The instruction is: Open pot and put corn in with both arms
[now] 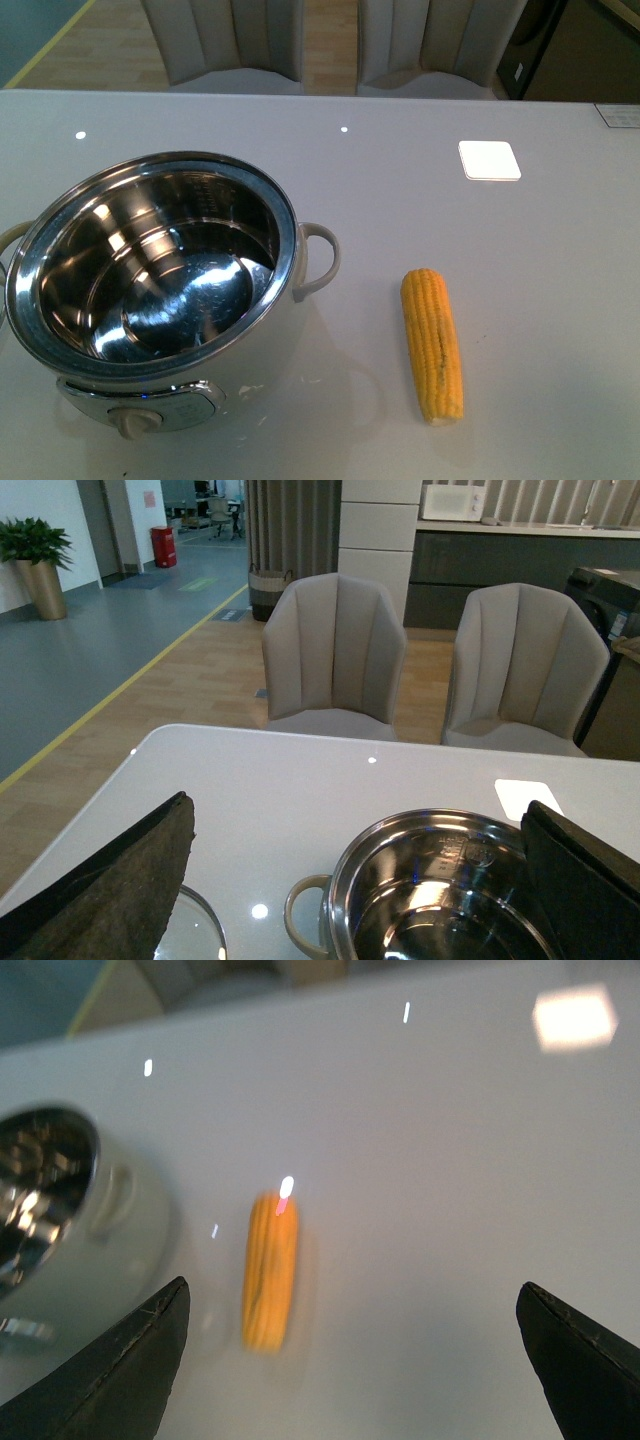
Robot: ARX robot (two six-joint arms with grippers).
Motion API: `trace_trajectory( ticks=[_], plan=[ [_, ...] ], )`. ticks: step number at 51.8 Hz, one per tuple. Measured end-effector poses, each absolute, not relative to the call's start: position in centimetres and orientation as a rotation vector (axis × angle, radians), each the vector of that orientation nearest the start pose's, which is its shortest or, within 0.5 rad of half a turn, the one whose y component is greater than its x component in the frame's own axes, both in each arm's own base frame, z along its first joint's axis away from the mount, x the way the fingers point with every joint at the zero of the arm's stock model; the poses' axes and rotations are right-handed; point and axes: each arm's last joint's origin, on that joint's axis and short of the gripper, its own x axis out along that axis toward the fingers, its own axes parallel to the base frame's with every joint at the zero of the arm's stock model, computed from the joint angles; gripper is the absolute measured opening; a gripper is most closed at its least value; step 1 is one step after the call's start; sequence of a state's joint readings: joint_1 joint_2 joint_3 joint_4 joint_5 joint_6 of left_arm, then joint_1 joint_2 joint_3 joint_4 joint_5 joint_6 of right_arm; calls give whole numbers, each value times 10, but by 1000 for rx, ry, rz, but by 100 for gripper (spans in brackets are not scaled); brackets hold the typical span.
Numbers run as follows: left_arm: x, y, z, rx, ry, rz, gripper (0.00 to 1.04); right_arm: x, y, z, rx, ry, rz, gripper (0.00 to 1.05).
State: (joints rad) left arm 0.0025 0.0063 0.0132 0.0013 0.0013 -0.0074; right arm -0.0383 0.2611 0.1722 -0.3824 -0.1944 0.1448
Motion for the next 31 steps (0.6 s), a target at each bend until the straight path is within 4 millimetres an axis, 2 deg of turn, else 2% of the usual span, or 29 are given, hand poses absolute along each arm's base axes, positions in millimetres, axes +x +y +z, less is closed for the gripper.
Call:
trace_trajectory(
  ticks=[3,10,19,31],
  plan=[
    [97,0,168,-7,-8,2,98,103,4,157,243,622,112,96],
    [97,0,168,-7,-8,3,98,119,14,152,217,668,116,96],
    [97,0,168,-7,-8,3,98,159,41,129,104,757,154,96],
    [97,0,168,-7,-8,3,98,209,69,113,50,787,162,96]
  ],
)
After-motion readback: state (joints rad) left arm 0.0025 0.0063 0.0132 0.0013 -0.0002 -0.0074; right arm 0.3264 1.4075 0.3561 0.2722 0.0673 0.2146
